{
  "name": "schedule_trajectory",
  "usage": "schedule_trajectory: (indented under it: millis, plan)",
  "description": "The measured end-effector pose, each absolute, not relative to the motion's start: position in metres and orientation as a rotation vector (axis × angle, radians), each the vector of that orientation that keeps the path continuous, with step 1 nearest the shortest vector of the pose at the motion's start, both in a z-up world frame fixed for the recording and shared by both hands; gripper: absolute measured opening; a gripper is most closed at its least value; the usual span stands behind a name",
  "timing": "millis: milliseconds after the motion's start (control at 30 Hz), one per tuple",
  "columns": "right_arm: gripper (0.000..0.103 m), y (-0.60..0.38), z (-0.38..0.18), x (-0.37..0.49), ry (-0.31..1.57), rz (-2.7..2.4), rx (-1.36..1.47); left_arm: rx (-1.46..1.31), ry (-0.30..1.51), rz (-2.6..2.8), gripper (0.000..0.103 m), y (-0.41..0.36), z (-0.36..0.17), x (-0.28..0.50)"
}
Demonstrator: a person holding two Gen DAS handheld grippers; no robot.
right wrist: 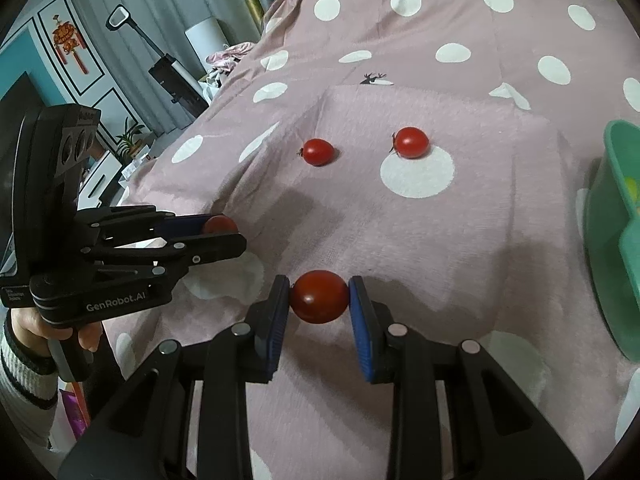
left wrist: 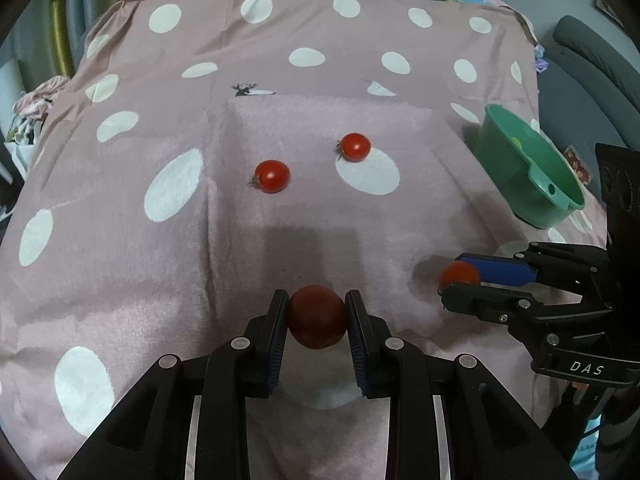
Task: Organize fruits
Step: 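Carry the cherry tomatoes in both tools over the green basin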
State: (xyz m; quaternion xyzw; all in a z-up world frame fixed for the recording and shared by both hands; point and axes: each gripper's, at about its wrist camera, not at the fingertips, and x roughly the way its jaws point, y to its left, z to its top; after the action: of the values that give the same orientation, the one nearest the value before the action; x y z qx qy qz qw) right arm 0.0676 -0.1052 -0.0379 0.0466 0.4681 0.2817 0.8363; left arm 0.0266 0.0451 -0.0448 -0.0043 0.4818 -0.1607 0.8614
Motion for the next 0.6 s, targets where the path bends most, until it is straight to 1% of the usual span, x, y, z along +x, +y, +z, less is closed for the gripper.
schedule_trajectory:
  millis: [600]
  plan:
    - [0.030, -0.130, -0.013, 0.049, 0.913, 0.568, 0.136, 0.044, 0.954, -0.368, 0.029, 0.019, -0.017, 0.015]
